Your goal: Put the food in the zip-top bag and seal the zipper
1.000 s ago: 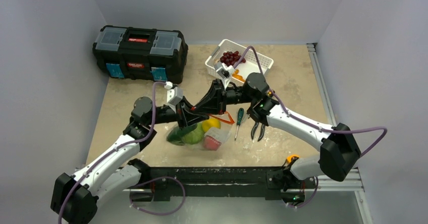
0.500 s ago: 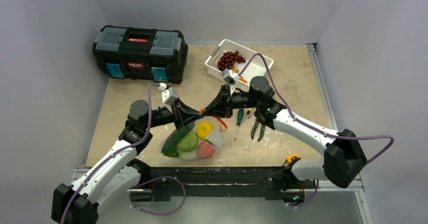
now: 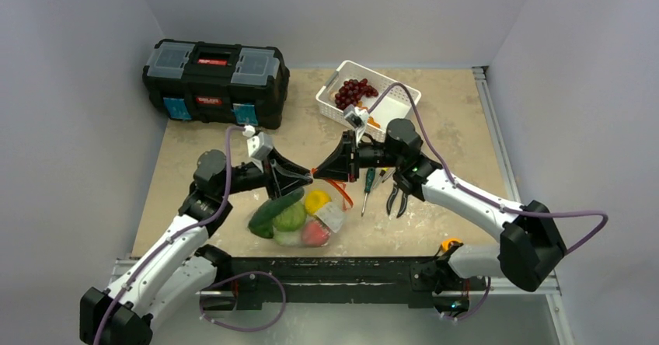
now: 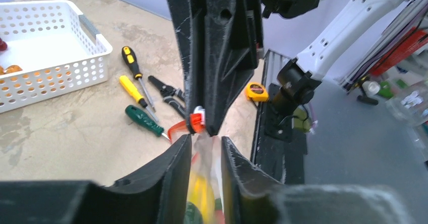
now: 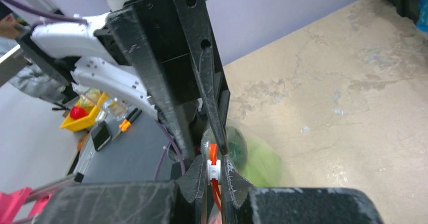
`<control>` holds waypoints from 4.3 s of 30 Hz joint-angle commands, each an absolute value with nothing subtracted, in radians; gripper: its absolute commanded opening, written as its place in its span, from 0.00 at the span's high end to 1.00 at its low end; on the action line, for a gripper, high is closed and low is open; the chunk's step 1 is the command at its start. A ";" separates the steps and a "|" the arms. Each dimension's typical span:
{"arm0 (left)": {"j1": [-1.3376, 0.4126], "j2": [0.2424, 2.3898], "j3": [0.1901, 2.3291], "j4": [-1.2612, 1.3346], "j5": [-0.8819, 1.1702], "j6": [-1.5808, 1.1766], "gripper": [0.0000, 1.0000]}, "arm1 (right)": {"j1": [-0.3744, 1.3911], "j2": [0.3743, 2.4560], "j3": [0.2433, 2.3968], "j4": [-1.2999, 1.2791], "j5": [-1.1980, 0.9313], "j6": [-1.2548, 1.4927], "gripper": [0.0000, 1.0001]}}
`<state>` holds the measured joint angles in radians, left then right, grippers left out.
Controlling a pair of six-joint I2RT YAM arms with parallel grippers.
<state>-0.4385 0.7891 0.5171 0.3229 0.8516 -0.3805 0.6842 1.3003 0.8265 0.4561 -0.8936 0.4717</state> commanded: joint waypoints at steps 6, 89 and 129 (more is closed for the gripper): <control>-0.433 0.699 0.796 -0.194 0.605 -0.321 0.36 | 0.781 1.272 1.039 0.276 -0.451 0.608 1.00; -0.899 0.945 0.775 -0.017 -0.141 -0.547 0.91 | 1.039 1.348 1.223 -0.006 0.413 1.033 1.00; -0.909 0.997 0.667 0.282 -0.424 -0.655 0.81 | 1.049 1.350 1.226 -0.018 0.498 1.121 0.90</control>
<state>-0.9066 1.0294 0.6609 0.2493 -0.4236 -0.6624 1.0378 1.3697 1.2148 -0.0574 0.4763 1.1576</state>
